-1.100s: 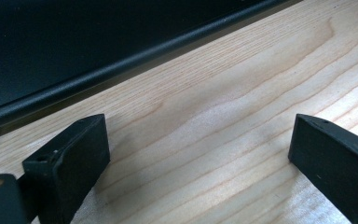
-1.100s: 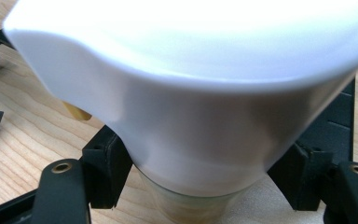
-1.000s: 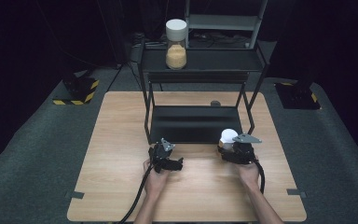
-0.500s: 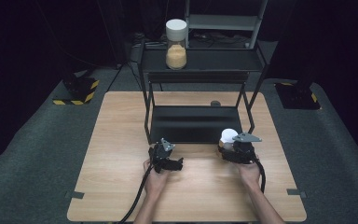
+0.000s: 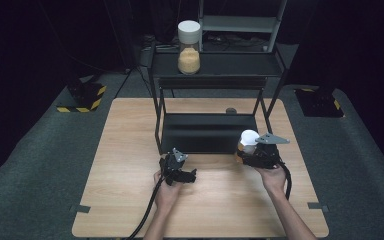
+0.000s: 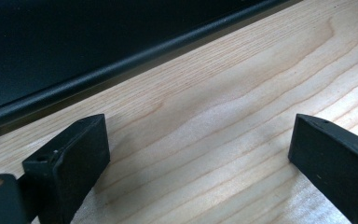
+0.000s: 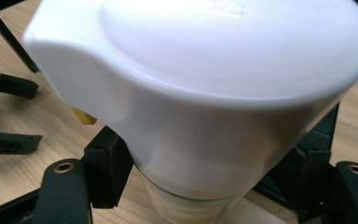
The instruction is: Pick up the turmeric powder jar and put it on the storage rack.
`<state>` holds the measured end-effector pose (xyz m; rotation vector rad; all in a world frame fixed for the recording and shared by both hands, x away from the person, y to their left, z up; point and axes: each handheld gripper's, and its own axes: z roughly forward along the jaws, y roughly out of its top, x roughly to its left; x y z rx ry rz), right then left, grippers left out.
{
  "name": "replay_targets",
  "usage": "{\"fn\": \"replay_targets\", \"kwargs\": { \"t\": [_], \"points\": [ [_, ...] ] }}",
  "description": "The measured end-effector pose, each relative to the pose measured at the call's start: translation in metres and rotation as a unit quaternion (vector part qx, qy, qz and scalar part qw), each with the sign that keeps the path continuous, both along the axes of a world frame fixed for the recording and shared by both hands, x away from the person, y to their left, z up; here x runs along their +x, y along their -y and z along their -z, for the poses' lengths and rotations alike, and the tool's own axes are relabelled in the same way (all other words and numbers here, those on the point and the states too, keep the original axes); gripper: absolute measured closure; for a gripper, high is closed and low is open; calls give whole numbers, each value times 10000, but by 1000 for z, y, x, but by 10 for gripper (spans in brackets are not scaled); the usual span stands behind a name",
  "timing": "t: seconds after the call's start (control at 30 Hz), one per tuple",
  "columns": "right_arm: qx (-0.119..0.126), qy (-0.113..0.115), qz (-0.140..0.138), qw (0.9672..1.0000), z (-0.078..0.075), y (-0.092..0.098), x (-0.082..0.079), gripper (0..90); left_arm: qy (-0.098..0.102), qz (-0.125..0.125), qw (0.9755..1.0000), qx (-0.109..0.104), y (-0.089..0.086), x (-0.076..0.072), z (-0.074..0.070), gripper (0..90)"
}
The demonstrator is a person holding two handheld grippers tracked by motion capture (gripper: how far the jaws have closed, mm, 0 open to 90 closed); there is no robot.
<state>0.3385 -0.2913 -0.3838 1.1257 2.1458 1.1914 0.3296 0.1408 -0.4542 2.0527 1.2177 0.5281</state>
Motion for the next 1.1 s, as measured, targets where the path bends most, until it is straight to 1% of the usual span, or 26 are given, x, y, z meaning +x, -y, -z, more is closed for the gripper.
{"fn": "replay_targets", "kwargs": {
  "t": [0.17,0.2,0.33,0.43,0.47,0.53,0.6,0.63,0.67,0.7,0.73,0.77,0.8,0.87,0.9,0.93,0.97,1.1],
  "points": [
    [15,47,-92,9999,-13,2,3,298,-4,-6,10000,-11,0,0,0,51],
    [15,47,-92,9999,-13,2,3,298,-4,-6,10000,-11,0,0,0,51],
    [84,62,-165,9998,-28,5,8,298,-3,-10,10000,-17,0,0,0,50],
    [86,93,-183,9998,-37,5,9,298,-3,-10,10000,-16,0,0,0,50],
    [86,93,-183,9998,-37,5,9,298,-3,-10,10000,-16,0,0,0,50],
    [93,132,-215,9996,-47,5,11,298,-3,-12,10000,-17,0,0,0,51],
    [104,144,-222,9996,-50,6,11,298,1,-7,10000,-10,0,0,0,50],
    [113,158,-237,9995,-55,6,12,298,-3,-11,10000,-18,0,0,0,50],
    [113,158,-237,9995,-55,6,12,298,-3,-11,10000,-18,0,0,0,50],
    [105,164,-237,9995,-62,5,13,298,-3,-11,10000,-17,0,0,0,50],
    [105,164,-237,9995,-62,5,13,298,-3,-11,10000,-17,0,0,0,50],
    [96,191,-245,9995,-66,5,13,298,1,-9,10000,-12,0,0,0,50],
    [108,205,-256,9994,-69,5,13,298,2,-8,10000,-11,0,0,0,50],
    [193,192,-280,9992,-79,5,16,298,0,-5,10000,-9,0,0,0,50],
    [195,197,-291,9992,-83,4,16,298,-3,-10,10000,-15,0,0,0,50],
    [195,197,-291,9992,-83,4,16,298,-3,-10,10000,-15,0,0,0,50],
    [192,211,-328,9991,-90,4,17,298,-4,-10,10000,-15,0,0,0,50],
    [174,190,-391,9989,-106,3,20,298,0,-7,10000,-10,0,0,0,50]
  ]
}}
